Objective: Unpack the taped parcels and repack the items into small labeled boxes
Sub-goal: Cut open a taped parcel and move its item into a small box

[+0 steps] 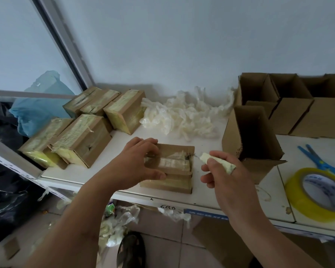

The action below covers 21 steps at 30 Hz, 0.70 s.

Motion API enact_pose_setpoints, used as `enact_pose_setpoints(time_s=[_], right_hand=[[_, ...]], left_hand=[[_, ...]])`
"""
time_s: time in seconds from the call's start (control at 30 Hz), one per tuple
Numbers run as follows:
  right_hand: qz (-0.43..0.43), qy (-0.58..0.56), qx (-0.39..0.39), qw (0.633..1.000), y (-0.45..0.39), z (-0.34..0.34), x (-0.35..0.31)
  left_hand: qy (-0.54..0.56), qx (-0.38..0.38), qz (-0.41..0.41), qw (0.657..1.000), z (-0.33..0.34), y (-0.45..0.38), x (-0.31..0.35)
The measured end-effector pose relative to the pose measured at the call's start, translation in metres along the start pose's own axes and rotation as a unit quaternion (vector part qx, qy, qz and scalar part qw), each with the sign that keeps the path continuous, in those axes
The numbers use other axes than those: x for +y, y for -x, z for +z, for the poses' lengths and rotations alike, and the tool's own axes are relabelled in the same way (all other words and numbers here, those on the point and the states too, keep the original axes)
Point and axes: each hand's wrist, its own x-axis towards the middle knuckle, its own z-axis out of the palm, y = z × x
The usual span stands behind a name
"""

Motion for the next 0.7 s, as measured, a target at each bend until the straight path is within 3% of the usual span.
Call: enact_pose_setpoints(time_s=[0.7], right_hand=[[0.005,0.058,-0.034,0.998,-0.009,0.004,-0.007]], left_hand=[[0.001,0.037,-0.024,0.999,0.003,-0.001,0.002]])
